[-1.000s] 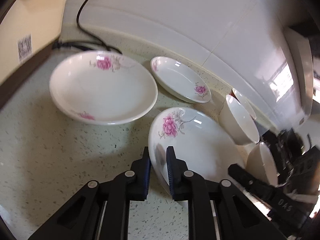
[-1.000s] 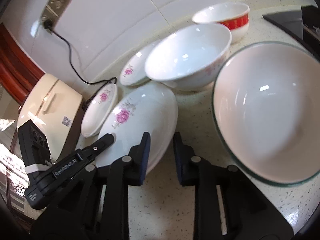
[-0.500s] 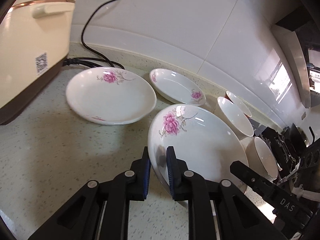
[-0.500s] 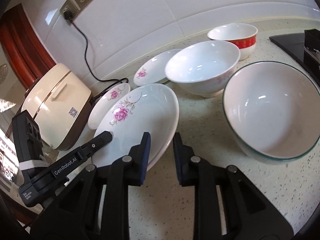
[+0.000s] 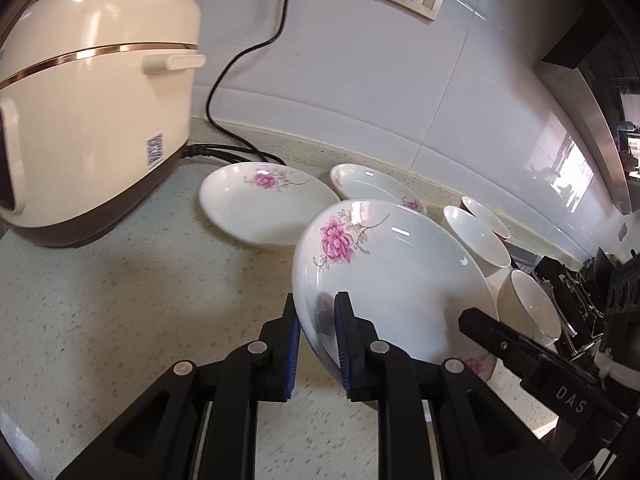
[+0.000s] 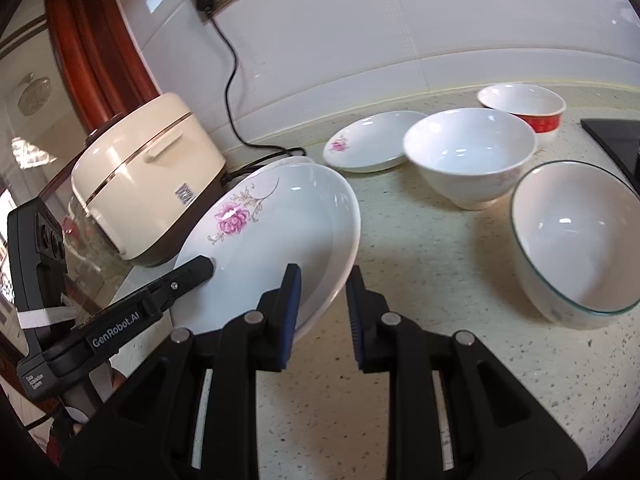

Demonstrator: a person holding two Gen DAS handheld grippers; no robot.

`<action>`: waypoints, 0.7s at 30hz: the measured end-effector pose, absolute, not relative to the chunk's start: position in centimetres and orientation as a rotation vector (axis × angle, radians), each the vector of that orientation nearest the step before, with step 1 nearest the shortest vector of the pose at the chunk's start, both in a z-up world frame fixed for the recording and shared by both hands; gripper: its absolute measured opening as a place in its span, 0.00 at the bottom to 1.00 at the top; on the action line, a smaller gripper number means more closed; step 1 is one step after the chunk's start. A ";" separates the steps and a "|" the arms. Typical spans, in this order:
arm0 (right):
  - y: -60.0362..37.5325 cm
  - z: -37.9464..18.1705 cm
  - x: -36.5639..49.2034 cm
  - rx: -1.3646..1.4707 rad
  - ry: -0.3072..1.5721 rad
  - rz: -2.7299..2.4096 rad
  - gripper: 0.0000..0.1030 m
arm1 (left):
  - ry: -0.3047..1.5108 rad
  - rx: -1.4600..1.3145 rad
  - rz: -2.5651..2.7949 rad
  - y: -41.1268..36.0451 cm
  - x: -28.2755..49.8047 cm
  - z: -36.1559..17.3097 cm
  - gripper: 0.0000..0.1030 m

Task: Organize plates and bowls
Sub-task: 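Lift and carry the held plate toward the cream rice cooker with both tools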

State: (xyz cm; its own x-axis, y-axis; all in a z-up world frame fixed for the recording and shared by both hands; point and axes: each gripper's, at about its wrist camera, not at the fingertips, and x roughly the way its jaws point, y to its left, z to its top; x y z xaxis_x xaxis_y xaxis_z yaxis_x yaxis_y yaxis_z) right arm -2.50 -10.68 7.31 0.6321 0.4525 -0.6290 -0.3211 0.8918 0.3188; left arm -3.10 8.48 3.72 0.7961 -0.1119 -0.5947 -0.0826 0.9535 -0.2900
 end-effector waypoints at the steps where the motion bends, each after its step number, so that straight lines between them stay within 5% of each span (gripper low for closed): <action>1: -10.4 7.4 -2.6 0.173 0.767 0.443 0.26 | 0.651 -0.315 -0.012 8.6 -3.3 3.7 0.17; 21: -5.3 7.2 -5.5 0.090 0.785 0.605 0.26 | 0.647 -0.341 0.063 12.3 -9.6 3.1 0.20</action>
State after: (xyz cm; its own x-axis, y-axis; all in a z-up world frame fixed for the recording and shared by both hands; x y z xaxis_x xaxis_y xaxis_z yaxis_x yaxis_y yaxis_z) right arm -5.51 -5.34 7.20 0.5482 0.5420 -0.6370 -0.4772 0.8282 0.2940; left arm -9.62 12.31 3.14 0.7978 -0.0481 -0.6010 -0.1629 0.9426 -0.2916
